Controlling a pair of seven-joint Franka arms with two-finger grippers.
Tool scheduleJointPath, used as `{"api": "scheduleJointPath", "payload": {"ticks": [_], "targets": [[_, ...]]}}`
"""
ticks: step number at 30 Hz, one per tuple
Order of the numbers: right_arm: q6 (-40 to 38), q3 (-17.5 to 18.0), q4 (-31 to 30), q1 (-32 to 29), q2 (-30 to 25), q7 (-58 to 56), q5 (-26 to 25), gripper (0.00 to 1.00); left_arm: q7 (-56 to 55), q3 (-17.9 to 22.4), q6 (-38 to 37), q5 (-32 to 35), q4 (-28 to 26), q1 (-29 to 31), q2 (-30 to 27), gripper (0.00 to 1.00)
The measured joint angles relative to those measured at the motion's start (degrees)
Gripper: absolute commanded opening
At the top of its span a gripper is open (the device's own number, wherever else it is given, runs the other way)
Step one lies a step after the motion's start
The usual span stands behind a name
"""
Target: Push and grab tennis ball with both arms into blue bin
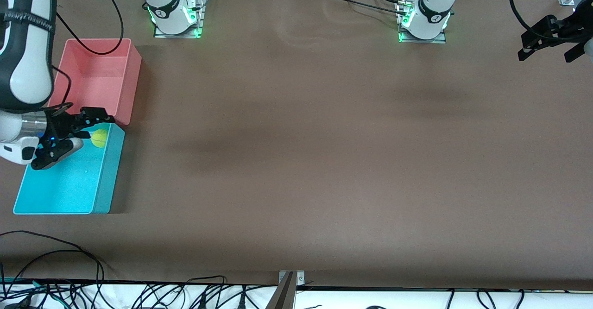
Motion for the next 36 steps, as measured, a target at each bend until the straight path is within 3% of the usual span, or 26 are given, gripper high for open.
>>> {"api": "scheduleJointPath", "payload": {"ticks": [4, 11, 17, 24, 36], "targets": [[-0.01, 7.02, -0.77, -2.84, -2.51, 9.03, -5.77, 1.00, 0.00, 0.00, 0.00, 0.00, 0.02, 0.00, 0.00, 1.00], [0.34, 16.06, -4.40, -8.02, -6.47, 20.46, -13.05, 1.00, 0.00, 0.00, 0.00, 0.00, 0.04, 0.02, 0.01, 1.00], [7.39, 22.10, -13.67, -13.94, -13.07, 26.34, -15.08, 1.00, 0.00, 0.00, 0.00, 0.00, 0.05, 0.02, 0.01, 1.00], [14.90, 23.58, -23.20, -19.12, -21.83, 26.48, -15.23, 1.00, 0.00, 0.00, 0.00, 0.00, 0.06, 0.04, 0.02, 1.00], [3.81, 24.66, -13.89, -20.12, -26.79, 26.66, -15.23, 1.00, 0.00, 0.01, 0.00, 0.00, 0.06, 0.05, 0.02, 1.00]]}}
